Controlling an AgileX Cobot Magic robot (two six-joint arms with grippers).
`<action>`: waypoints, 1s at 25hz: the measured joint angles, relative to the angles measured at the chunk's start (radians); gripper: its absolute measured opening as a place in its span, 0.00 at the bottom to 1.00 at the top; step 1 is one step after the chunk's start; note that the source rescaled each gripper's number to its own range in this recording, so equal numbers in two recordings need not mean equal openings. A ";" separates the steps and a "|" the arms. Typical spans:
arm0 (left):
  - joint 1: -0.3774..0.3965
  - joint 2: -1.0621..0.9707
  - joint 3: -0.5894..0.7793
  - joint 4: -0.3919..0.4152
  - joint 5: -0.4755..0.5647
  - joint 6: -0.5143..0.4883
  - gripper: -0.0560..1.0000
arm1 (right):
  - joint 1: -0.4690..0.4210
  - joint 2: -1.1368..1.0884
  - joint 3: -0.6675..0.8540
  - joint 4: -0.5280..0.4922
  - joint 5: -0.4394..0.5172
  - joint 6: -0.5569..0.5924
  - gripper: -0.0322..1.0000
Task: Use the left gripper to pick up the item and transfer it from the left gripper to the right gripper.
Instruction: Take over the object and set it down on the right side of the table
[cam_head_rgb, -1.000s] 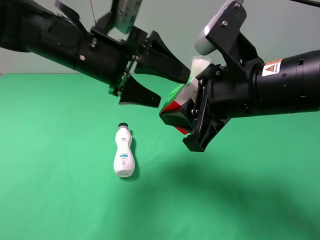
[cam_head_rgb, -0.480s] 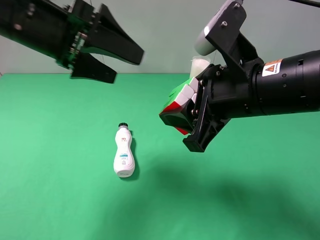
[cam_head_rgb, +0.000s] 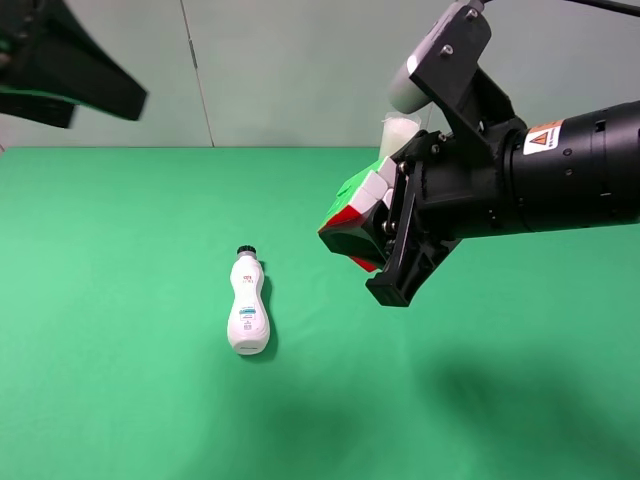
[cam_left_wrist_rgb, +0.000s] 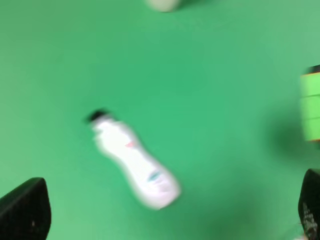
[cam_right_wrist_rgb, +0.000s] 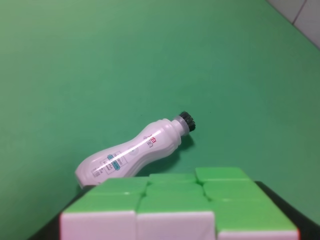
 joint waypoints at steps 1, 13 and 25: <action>0.004 -0.028 0.000 0.044 0.000 -0.035 0.99 | 0.000 0.000 0.000 0.000 0.000 0.000 0.03; 0.008 -0.310 0.005 0.425 0.061 -0.292 0.99 | 0.000 0.000 0.000 0.000 0.003 0.000 0.03; 0.008 -0.678 0.259 0.566 0.127 -0.392 0.99 | 0.000 0.000 0.000 0.000 0.003 0.000 0.03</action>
